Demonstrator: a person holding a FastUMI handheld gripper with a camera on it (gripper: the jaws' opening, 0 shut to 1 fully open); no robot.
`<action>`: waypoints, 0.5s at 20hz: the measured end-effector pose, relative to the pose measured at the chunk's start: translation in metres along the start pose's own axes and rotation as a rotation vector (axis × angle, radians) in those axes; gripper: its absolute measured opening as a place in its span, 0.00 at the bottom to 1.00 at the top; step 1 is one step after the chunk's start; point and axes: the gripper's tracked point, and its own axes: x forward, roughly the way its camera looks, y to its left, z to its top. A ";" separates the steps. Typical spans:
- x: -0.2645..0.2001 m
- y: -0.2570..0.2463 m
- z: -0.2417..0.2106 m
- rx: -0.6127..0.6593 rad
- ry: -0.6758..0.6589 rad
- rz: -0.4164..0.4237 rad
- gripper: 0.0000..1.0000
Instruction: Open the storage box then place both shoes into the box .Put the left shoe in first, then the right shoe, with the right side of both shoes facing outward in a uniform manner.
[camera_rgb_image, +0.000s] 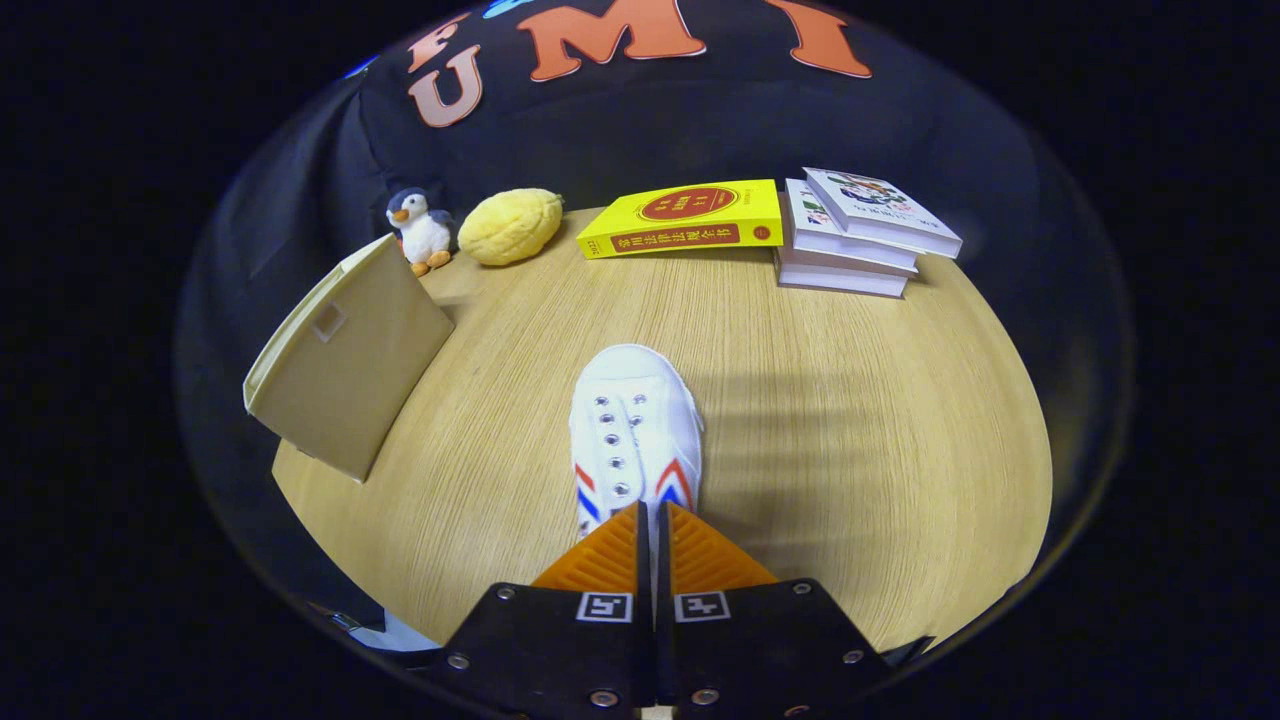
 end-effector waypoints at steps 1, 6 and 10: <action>-0.003 -0.008 -0.001 -0.010 -0.010 -0.030 0.03; 0.007 -0.005 -0.016 0.025 0.045 0.022 0.36; 0.022 -0.010 -0.025 -0.029 0.102 -0.007 0.47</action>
